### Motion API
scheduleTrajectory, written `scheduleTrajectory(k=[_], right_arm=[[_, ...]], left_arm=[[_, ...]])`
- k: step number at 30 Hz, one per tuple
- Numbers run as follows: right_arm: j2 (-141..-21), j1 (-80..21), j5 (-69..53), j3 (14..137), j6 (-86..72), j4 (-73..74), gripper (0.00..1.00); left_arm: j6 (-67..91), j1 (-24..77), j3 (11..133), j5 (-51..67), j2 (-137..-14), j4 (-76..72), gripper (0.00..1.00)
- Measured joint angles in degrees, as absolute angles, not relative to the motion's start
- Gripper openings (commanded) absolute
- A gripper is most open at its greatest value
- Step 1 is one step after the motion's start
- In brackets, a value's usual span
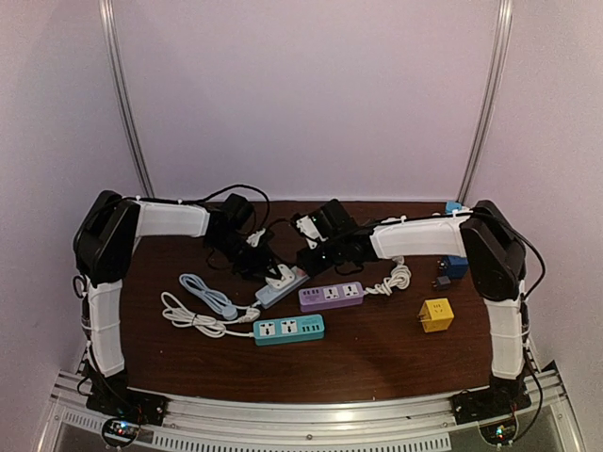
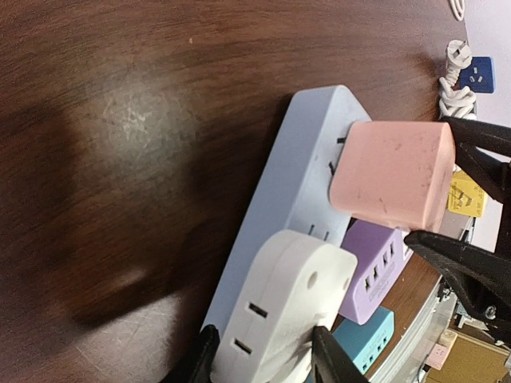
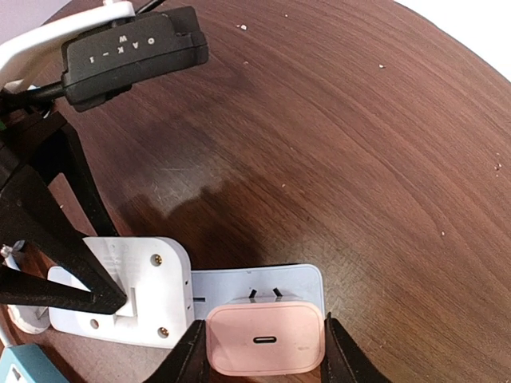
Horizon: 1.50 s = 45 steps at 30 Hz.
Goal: Pull the plug off the socket
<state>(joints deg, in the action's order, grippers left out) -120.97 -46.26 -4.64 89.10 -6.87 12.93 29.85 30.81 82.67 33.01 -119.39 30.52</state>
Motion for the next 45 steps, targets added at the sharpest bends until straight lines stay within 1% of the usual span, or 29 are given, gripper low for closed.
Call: scheduleTrajectory(k=[8, 22, 27, 39, 45], right_arm=[[-118.28, -46.37, -3.40, 84.09, -7.68, 9.13, 0.28], [-116.18, -47.29, -1.19, 80.07, -7.22, 6.20, 0.26], [-115.98, -47.53, -0.27, 79.92, -7.22, 6.26, 0.24], [-114.43, -49.41, 4.62, 78.19, -6.98, 7.16, 0.24], [-114.02, -49.76, 5.58, 78.13, -8.23, 8.27, 0.21]], left_arm=[[28.95, 33.10, 85.30, 29.56, -120.38, 31.66, 0.38], [28.56, 33.28, 86.02, 30.04, -121.19, 32.08, 0.38], [28.47, 33.28, 86.04, 30.35, -121.34, 31.97, 0.38], [28.34, 33.65, 85.93, 31.33, -121.71, 31.46, 0.38], [28.34, 33.74, 85.89, 31.62, -121.82, 31.11, 0.38]])
